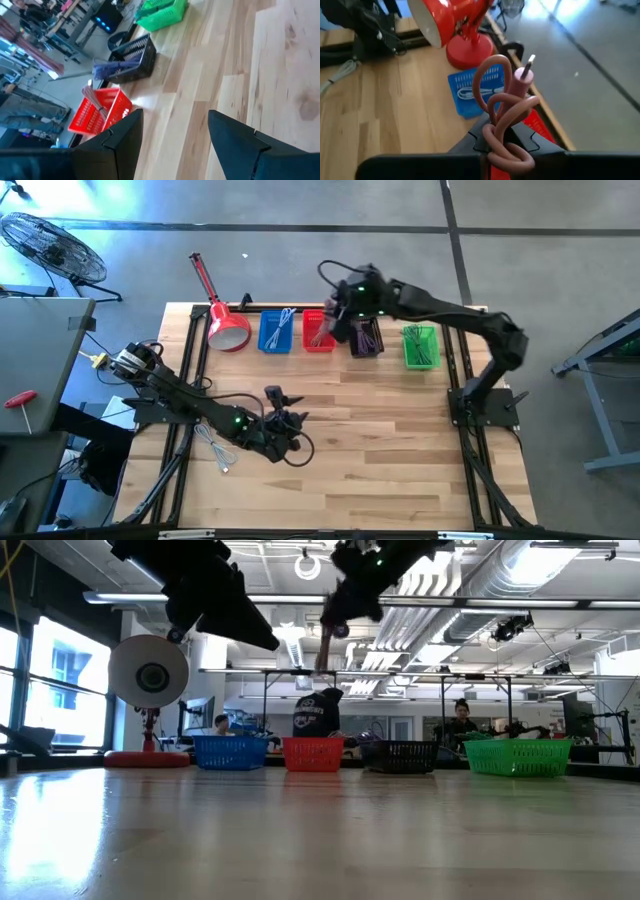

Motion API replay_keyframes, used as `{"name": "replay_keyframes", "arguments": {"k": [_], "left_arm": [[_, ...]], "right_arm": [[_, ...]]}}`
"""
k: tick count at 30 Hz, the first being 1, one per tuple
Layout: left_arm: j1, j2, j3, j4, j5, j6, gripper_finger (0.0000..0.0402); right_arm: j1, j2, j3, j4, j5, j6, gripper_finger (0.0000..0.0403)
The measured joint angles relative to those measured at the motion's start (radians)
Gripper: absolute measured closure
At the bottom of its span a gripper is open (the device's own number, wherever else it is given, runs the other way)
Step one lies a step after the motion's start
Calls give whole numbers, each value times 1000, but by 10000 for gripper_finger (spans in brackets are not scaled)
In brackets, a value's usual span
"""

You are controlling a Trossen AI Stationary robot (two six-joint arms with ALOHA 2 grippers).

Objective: Pick & Place USB Port
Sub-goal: Put the pink charger cable into the red bin

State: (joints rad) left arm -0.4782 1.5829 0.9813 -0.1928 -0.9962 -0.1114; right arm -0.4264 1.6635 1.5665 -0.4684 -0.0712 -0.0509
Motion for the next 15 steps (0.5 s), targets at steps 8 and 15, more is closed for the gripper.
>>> {"name": "replay_keyframes", "arguments": {"k": [8,15], "left_arm": [[0,0,0,-142,37,-159,186],[0,0,0,-215,64,-238,186]], "right_arm": [[-38,149,9,72,-15,-6,386],[-79,209,9,83,-39,-7,386]]}}
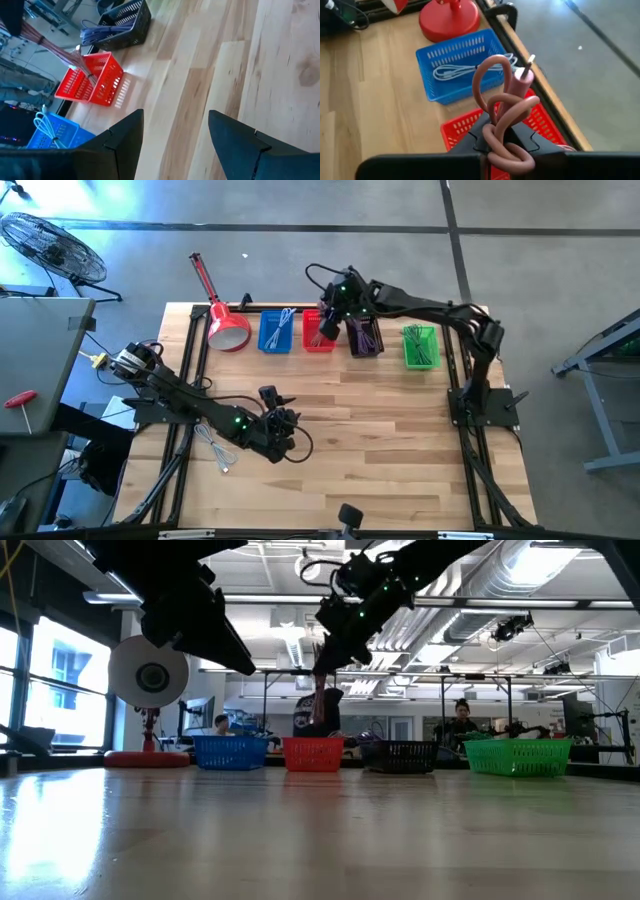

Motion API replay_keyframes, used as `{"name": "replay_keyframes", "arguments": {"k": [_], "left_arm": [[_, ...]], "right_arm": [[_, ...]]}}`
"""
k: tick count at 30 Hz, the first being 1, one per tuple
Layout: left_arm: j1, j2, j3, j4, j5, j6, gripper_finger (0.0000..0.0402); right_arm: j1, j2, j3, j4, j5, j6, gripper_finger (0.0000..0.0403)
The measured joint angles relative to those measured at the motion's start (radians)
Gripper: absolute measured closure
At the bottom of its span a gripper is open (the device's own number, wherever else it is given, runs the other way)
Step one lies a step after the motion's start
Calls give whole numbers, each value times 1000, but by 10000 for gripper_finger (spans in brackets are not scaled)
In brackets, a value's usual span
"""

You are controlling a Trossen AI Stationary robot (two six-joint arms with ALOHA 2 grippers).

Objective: Pick & Place USB Port
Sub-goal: Put the pink charger cable into the red bin

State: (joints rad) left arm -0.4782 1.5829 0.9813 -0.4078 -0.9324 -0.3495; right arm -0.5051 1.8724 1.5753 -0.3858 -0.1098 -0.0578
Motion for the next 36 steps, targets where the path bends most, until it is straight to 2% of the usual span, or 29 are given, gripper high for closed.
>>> {"name": "replay_keyframes", "arguments": {"k": [16,31,36], "left_arm": [[0,0,0,4,1,-6,186],[0,1,0,3,14,-19,186],[0,1,0,4,10,-19,186]], "right_arm": [[-15,105,-10,12,-58,5,386],[-59,112,-118,98,-137,34,385],[-58,112,-118,94,-134,37,346]]}}
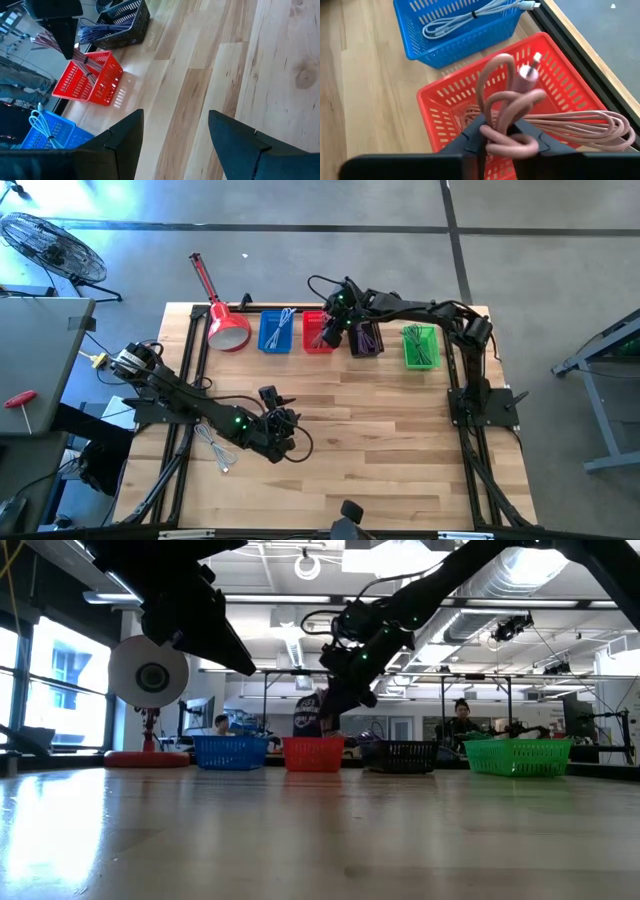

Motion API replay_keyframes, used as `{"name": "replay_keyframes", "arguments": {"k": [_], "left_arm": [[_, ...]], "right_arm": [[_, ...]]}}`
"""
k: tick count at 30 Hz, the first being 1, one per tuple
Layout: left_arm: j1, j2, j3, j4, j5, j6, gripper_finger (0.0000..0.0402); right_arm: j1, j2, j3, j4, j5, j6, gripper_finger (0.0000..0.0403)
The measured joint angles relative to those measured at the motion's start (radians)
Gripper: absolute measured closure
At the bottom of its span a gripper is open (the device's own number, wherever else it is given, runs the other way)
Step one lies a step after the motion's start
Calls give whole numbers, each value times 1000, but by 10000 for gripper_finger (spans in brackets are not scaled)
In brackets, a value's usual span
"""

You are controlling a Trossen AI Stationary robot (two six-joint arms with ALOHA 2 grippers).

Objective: Pick & Place USB Port
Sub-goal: Put the pink charger cable into the red bin, then put the blue charger cable into the blue bin

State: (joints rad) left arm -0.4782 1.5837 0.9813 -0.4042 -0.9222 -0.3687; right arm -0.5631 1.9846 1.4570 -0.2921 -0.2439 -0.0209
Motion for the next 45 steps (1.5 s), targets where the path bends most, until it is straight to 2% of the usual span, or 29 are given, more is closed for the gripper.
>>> {"name": "replay_keyframes", "arguments": {"k": [7,16,20,23,30,35,39,42,45], "left_arm": [[0,0,0,-1,0,0,186],[0,0,0,-6,24,0,186],[0,0,0,-8,24,0,186],[0,0,0,-9,24,0,186],[0,0,0,-18,23,0,186],[0,0,0,-33,10,2,186],[0,-7,1,-83,-25,-1,186],[0,-26,47,-209,-18,-42,186],[-8,-50,143,-429,36,-164,186]], "right_arm": [[21,0,0,0,26,-7,293],[48,0,0,14,241,-59,211],[62,0,0,38,264,-119,189],[79,-6,0,63,309,-159,186],[148,-34,0,86,571,-288,185],[208,-79,0,31,558,-362,185],[269,-144,0,-33,605,-362,187],[321,-208,1,-105,633,-343,186],[373,-276,2,-206,616,-276,186]]}}
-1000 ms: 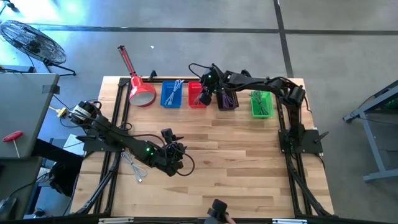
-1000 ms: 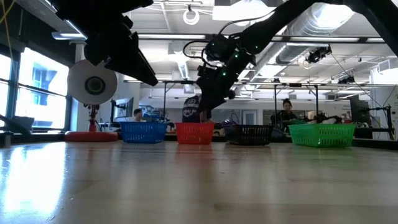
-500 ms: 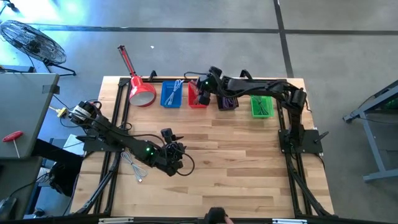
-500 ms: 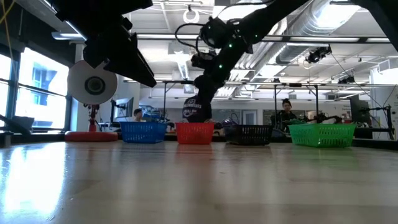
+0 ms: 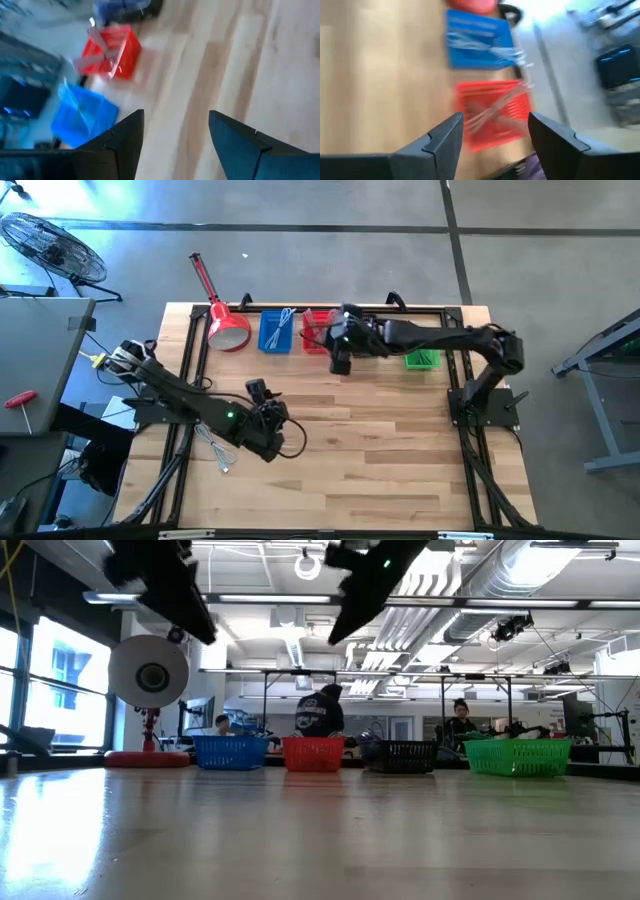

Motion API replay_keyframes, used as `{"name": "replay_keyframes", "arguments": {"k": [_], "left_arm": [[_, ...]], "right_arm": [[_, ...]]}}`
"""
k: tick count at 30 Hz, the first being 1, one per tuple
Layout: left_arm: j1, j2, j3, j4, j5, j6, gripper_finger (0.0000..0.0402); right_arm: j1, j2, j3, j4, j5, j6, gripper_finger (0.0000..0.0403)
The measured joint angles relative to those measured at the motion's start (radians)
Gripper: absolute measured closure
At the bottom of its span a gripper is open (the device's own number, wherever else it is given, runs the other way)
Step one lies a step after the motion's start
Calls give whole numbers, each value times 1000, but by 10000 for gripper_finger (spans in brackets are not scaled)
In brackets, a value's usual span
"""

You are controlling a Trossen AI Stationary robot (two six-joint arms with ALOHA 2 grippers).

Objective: Pick & Place USB Port
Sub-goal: Put the blue charger cable into the blue bin

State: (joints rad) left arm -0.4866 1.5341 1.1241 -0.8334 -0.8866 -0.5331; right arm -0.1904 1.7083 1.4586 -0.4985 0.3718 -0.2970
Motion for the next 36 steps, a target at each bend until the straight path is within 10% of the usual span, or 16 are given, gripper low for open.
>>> {"name": "replay_keyframes", "arguments": {"k": [11,23,36], "left_arm": [[-19,-2,230,-686,699,-145,186],[-144,-1,-31,-592,947,-40,186],[-216,-1,-249,-256,1106,-78,186]], "right_arm": [[178,-127,0,-367,-233,260,189],[371,-111,-7,-361,-117,300,190],[440,-117,-388,61,-121,246,190]]}}
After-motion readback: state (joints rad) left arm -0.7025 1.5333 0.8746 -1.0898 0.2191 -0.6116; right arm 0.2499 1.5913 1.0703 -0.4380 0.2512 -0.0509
